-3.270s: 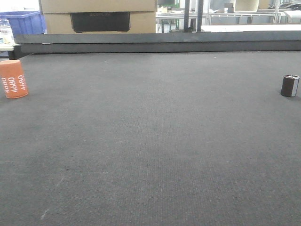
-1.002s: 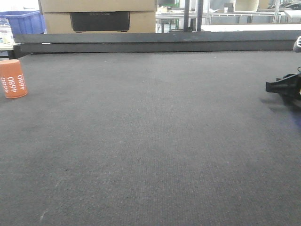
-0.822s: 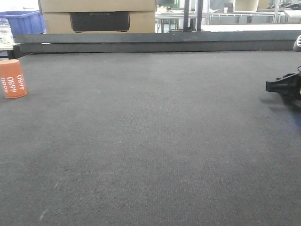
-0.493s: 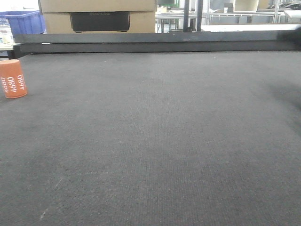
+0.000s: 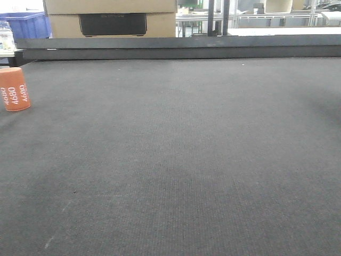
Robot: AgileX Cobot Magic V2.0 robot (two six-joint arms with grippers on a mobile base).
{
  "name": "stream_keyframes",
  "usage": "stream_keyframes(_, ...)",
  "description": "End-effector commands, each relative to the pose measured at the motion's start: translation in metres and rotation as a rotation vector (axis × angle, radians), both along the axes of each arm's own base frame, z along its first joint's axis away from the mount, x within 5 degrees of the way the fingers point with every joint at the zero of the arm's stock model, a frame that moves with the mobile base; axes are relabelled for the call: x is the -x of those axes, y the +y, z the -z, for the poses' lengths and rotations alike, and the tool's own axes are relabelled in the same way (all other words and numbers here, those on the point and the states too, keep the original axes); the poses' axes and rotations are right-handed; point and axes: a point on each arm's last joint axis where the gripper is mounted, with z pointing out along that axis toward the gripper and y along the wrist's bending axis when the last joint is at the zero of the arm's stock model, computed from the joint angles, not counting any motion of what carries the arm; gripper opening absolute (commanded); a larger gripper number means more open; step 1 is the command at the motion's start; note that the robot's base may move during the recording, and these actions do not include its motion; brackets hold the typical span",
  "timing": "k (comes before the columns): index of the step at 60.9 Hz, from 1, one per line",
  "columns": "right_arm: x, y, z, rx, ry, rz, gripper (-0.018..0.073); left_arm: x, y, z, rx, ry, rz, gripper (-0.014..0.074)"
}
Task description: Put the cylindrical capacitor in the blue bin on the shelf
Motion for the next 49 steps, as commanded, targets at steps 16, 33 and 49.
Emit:
stream_keyframes(16, 0.019, 0.001, -0.018, -0.001, -0.036, -0.004, -0.0162, -0.065, -0.008, 0.045, 0.023, 0.005, -0.030, 0.0608)
stream_keyframes(33, 0.019, 0.001, -0.017, -0.001, -0.031, -0.005, -0.0162, -0.109, -0.014, 0.062, 0.026, 0.017, -0.034, 0.0608)
stream_keyframes(49, 0.019, 0.001, -0.017, -0.001, -0.031, -0.005, -0.0162, -0.134, -0.006, 0.080, 0.052, 0.038, -0.092, 0.0608)
